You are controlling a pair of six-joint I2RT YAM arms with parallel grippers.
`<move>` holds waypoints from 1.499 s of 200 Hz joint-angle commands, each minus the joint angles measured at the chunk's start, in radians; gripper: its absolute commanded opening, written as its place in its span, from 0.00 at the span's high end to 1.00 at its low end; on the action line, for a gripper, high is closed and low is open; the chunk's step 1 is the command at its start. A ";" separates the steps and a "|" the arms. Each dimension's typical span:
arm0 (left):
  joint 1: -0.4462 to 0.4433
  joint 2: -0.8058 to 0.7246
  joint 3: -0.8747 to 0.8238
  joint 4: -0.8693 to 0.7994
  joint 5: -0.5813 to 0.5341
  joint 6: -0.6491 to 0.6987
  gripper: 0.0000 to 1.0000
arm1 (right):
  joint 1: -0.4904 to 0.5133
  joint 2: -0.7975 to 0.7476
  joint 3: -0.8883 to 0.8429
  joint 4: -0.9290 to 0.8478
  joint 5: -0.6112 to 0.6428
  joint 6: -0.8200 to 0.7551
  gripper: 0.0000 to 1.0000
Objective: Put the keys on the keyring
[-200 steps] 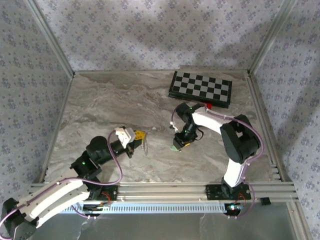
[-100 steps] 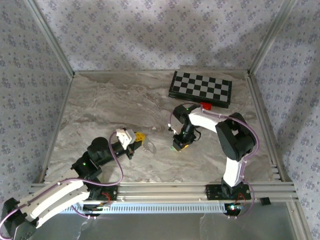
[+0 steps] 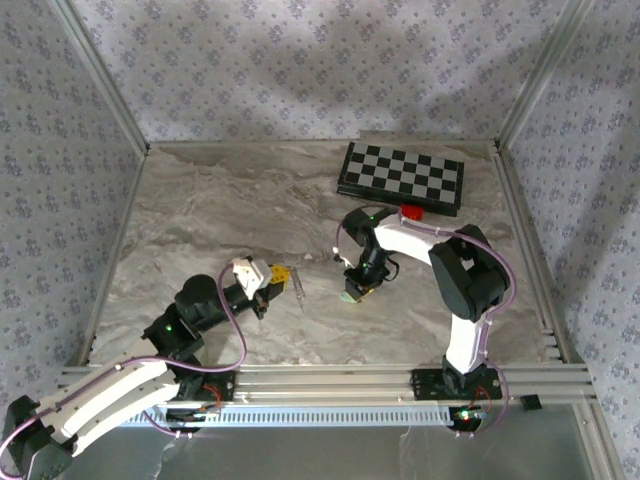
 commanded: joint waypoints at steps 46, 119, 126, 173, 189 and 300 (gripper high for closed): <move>0.007 -0.033 0.005 0.047 0.008 0.008 1.00 | 0.011 0.014 0.025 -0.046 0.034 -0.030 0.80; 0.008 -0.044 0.004 0.040 0.000 0.009 1.00 | 0.018 0.015 0.031 -0.055 0.046 -0.045 0.87; 0.008 -0.044 0.004 0.039 -0.002 0.008 1.00 | 0.019 0.017 0.030 -0.057 0.046 -0.044 0.88; 0.007 -0.049 0.005 0.033 -0.006 0.011 1.00 | 0.026 0.018 0.026 -0.055 0.044 -0.049 0.88; 0.007 -0.049 0.006 0.036 -0.005 0.011 1.00 | 0.028 0.024 0.023 -0.054 0.044 -0.050 0.85; 0.006 -0.057 0.008 0.032 -0.014 0.016 1.00 | 0.034 0.037 0.035 -0.065 0.061 -0.058 0.89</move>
